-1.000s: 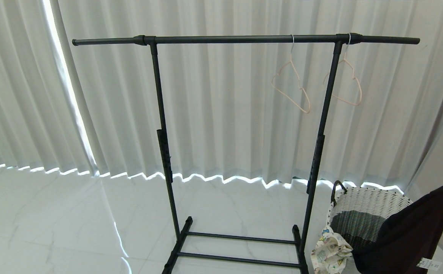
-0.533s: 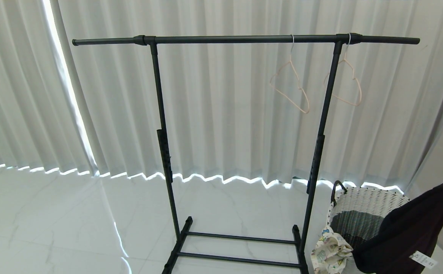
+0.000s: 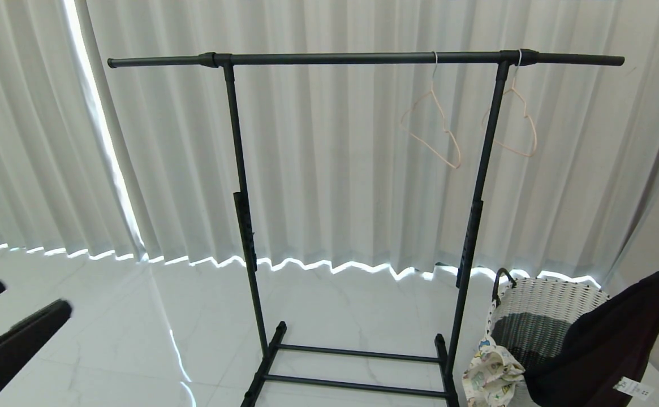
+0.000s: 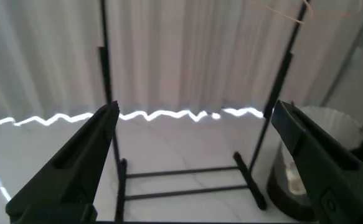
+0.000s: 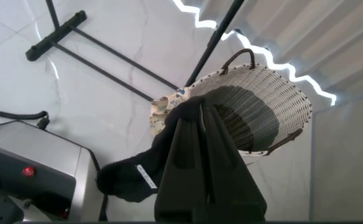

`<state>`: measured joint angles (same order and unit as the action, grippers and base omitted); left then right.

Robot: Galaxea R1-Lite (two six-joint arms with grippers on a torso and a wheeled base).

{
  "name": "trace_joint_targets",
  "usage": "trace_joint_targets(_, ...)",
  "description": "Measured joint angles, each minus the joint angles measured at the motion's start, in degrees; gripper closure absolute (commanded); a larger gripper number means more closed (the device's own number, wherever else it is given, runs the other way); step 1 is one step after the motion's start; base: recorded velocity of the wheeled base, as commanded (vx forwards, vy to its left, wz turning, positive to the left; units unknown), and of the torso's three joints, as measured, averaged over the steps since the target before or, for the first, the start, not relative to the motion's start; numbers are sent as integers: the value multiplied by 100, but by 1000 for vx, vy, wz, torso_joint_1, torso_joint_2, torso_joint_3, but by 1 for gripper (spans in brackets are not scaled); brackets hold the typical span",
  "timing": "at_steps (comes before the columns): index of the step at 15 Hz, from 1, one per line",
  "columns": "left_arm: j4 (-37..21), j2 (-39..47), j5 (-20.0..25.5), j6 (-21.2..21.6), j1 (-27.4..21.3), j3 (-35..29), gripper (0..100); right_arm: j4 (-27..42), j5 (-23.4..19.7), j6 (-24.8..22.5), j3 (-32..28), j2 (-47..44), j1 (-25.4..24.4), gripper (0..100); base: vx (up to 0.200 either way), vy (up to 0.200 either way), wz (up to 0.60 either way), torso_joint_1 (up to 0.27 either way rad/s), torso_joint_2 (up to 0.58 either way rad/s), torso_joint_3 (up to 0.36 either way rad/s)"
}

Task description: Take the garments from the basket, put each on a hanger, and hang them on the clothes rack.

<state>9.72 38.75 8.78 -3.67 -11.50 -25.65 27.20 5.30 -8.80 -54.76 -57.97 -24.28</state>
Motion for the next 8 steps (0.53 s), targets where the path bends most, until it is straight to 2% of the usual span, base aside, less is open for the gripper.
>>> trace_joint_targets(6, 227, 3423, 169, 80, -1871, -2030, 0, -757, -202, 49, 0, -291, -5, 100, 0, 0, 0, 0, 0, 0)
trace_joint_targets(8, 238, 4404, 318, 89, -2361, -2564, 0, -930, -224, 54, 0, -405, -5, 100, 0, 0, 0, 0, 0, 0)
